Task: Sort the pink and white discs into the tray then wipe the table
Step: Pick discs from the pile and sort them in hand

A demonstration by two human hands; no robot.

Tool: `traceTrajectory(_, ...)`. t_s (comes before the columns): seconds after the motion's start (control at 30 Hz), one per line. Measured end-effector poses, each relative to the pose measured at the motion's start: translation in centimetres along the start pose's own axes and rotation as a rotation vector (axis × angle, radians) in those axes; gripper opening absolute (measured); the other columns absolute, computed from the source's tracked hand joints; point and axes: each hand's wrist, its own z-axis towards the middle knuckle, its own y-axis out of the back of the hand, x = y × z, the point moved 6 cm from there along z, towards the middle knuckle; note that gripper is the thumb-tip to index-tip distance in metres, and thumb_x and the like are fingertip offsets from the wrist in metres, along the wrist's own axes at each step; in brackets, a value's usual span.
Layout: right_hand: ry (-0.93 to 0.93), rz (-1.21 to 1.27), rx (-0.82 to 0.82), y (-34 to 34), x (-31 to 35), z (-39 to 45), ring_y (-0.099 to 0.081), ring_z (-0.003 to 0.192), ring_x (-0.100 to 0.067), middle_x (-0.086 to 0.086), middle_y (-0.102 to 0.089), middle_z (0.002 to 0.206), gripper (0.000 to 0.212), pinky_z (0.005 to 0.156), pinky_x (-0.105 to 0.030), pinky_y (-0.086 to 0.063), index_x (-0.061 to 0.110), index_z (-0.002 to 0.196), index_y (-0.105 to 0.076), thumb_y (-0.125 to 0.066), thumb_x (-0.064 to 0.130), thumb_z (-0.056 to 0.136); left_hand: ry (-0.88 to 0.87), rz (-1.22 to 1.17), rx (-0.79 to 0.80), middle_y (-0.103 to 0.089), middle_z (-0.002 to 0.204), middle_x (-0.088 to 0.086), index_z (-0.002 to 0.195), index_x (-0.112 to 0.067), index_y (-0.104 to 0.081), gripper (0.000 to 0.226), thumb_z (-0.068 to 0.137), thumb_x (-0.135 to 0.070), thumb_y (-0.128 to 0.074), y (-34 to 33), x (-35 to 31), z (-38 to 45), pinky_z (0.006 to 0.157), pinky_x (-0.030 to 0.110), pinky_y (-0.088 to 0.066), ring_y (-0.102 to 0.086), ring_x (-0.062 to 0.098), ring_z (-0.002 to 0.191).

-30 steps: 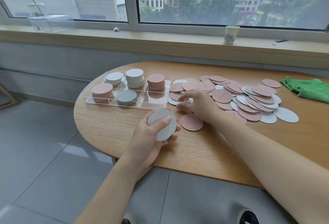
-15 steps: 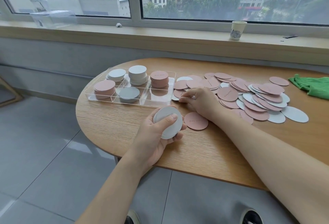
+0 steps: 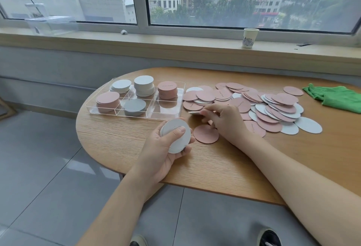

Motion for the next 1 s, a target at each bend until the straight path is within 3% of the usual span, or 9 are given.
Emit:
traceTrajectory(0.1, -0.066, 0.147, -0.029, 0.8, 0.4, -1.9, -0.069, 0.075, -0.006, 0.010, -0.074, 0.079, 0.004, 0.076, -0.025, -0.054, 0.019, 0.087, -0.077, -0.076, 0.021, 0.089, -0.001, 0.003, 0.000, -0.068, 0.109, 0.023, 0.121, -0.008, -0.060, 0.027, 0.095, -0.006, -0.067, -0.1, 0.0, -0.1, 0.068, 0.033, -0.059, -0.071, 0.031, 0.092)
traceTrajectory(0.2, -0.165, 0.404, -0.063, 1.4, 0.5, -3.3, -0.073, 0.088, -0.012, 0.005, -0.077, 0.095, 0.007, 0.083, -0.025, -0.055, 0.010, 0.086, -0.076, -0.081, 0.011, 0.083, -0.004, -0.006, -0.005, -0.069, 0.107, 0.022, 0.119, -0.008, -0.059, 0.024, 0.096, -0.006, -0.066, -0.1, 0.1, 0.0, 0.068, 0.033, -0.059, -0.070, 0.031, 0.093)
traceTrajectory(0.33, -0.216, 0.597, -0.040, 1.3, 0.7, -4.1, -0.073, 0.085, -0.021, 0.001, -0.075, 0.105, 0.022, 0.081, -0.028, -0.056, 0.010, 0.097, -0.068, -0.082, 0.005, 0.081, -0.014, -0.008, -0.017, -0.071, 0.101, 0.018, 0.117, -0.010, -0.060, 0.023, 0.095, -0.005, -0.066, -0.1, 0.1, 0.0, 0.068, 0.032, -0.060, -0.071, 0.030, 0.093)
traceTrajectory(0.47, -0.226, 0.627, 0.006, 1.0, 0.8, -4.0, -0.073, 0.083, -0.025, -0.002, -0.073, 0.112, 0.040, 0.078, -0.030, -0.058, 0.013, 0.115, -0.066, -0.084, 0.009, 0.080, -0.043, 0.026, -0.005, -0.072, 0.095, 0.012, 0.124, -0.008, -0.059, 0.038, 0.088, -0.009, -0.073, -0.2, 0.1, 0.1, 0.072, 0.033, -0.058, -0.069, 0.028, 0.095)
traceTrajectory(0.63, -0.224, 0.764, 0.003, 0.8, 1.0, -3.7, -0.066, 0.074, -0.018, -0.012, -0.075, 0.094, 0.027, 0.071, -0.026, -0.054, -0.002, 0.105, -0.070, -0.080, 0.005, 0.081, -0.066, 0.038, -0.013, -0.072, 0.096, 0.007, 0.122, -0.011, -0.062, 0.045, 0.080, -0.011, -0.079, -0.3, 0.1, 0.1, 0.070, 0.030, -0.057, -0.071, 0.024, 0.089)
traceTrajectory(1.0, -0.328, 0.900, -0.067, 0.9, -0.1, -3.5, -0.059, 0.068, -0.021, -0.014, -0.073, 0.088, 0.030, 0.070, -0.030, -0.051, 0.011, 0.097, -0.078, -0.085, 0.027, 0.073, -0.069, 0.003, -0.021, -0.067, 0.103, 0.014, 0.119, -0.010, -0.063, 0.050, 0.074, -0.015, -0.082, -0.2, 0.2, 0.4, 0.063, 0.030, -0.054, -0.069, 0.027, 0.087)
